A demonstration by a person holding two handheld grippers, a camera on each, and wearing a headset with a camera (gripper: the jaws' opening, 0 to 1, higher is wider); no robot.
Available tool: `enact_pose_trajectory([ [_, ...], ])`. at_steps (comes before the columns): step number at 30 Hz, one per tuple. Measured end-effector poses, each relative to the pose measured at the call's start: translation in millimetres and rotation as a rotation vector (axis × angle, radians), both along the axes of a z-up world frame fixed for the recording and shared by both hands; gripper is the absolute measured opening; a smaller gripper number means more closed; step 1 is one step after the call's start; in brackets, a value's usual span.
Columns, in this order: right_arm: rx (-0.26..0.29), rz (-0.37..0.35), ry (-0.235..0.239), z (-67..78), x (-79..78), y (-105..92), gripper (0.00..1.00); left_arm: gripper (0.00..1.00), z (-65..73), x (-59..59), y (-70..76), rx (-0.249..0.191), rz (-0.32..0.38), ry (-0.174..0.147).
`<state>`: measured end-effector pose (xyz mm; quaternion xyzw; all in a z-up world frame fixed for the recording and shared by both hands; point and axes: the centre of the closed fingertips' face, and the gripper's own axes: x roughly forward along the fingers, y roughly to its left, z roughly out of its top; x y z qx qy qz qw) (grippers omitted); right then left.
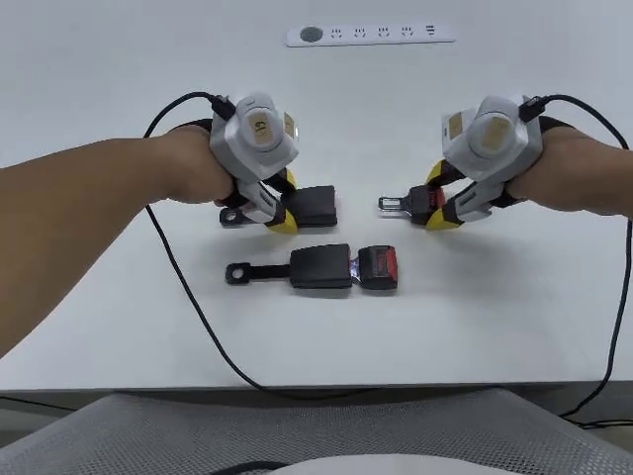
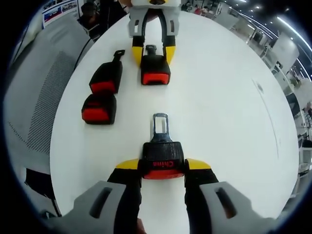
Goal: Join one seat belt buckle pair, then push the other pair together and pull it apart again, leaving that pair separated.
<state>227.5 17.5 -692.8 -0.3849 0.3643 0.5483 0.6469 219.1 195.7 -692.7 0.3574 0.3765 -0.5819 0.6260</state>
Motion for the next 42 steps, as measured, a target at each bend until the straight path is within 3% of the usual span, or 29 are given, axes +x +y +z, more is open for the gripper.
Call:
enact_pose_trajectory([
  [10,-0.007,-0.045,0.022,-2.1,-0.2,-7.9,0.34,0.32,-1.2,1.2,0.9,-0.008,0.004,-0.007],
  [17,-0.020,-0.069,-0.021,0.0,4.8,-10.9,0.43,0.33,0.4,0.1,0.0,-0.010,0.004,-0.016],
  [18,-0.023,-0.074,-0.030,1.1,4.2,-9.8,0.44,0.35,1.0,0.5,-0.7,-0.013,-0.016,-0.036],
  [21,0.014,-0.111,-0.040,5.7,2.6,-11.7,0.47,0.44,1.8,0.4,3.7,-0.013,-0.009,-0.041],
  [22,0.030,-0.126,-0.036,7.4,2.7,-10.3,0.46,0.45,4.6,1.3,3.5,-0.037,0.014,-0.035],
  [24,0.075,-0.166,-0.034,12.4,3.4,-8.8,0.47,0.47,18.7,4.0,0.1,-0.128,0.114,-0.015],
  [27,0.143,-0.226,-0.040,22.5,0.2,-6.2,0.49,0.49,32.3,4.2,4.3,-0.196,0.172,-0.034],
  [30,0.193,-0.256,-0.051,37.7,-10.9,-1.9,0.55,0.54,39.4,-9.1,12.1,-0.197,0.177,-0.051],
  [32,0.220,-0.259,-0.052,42.8,-25.3,5.3,0.57,0.56,43.4,-16.4,16.5,-0.220,0.191,-0.064],
  [35,0.242,-0.249,-0.058,47.2,-42.1,11.0,0.59,0.58,52.1,-32.4,21.8,-0.247,0.231,-0.069],
  [38,0.271,-0.265,-0.057,50.9,-53.4,13.0,0.60,0.62,55.6,-43.7,31.4,-0.246,0.270,-0.080],
  [42,0.308,-0.315,-0.052,55.8,-68.0,11.7,0.70,0.69,55.4,-57.0,48.4,-0.252,0.326,-0.085],
])
